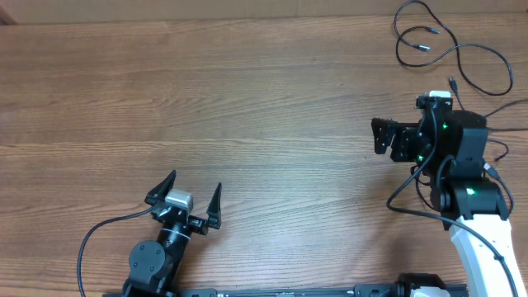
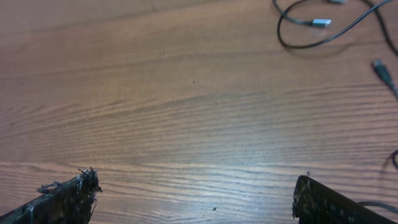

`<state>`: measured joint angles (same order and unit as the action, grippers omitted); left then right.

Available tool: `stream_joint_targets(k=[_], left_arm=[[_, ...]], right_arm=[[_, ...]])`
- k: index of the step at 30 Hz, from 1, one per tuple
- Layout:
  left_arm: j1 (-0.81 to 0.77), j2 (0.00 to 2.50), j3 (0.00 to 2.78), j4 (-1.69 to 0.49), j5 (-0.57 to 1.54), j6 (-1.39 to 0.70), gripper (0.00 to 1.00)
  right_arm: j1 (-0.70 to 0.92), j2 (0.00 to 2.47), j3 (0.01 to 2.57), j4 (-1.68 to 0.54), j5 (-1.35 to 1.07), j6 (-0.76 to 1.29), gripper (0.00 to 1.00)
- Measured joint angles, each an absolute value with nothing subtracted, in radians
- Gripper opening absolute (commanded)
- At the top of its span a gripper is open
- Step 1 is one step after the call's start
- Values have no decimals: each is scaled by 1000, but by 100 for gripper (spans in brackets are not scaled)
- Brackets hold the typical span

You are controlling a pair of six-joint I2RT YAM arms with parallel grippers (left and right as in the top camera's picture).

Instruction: Untangle cables

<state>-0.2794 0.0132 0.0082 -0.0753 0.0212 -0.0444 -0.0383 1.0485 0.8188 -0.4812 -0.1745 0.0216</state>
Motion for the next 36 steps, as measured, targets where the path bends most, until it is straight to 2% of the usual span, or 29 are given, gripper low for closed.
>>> stream_joint_targets(k=[4,10,14,24,29,36], left_arm=[[-279,13,8,-75,21,-44,99],[-279,13,8,-75,21,-44,100],[-279,13,8,-76,21,-44,100],[-279,13,8,-76,21,-44,100],[-279,13,8,-75,21,-44,100],[-279,13,8,-75,21,-44,100]], right_arm=[[-38,985,783,-463,-168,22,100],[-38,836,572,-300,-163,22,100],[-38,751,480,-276,-163,23,100],[-38,560,395,-231,-157,23,100],[-36,523,278,-25,-159,38,100],[7,343,52,245,-166,49,100]])
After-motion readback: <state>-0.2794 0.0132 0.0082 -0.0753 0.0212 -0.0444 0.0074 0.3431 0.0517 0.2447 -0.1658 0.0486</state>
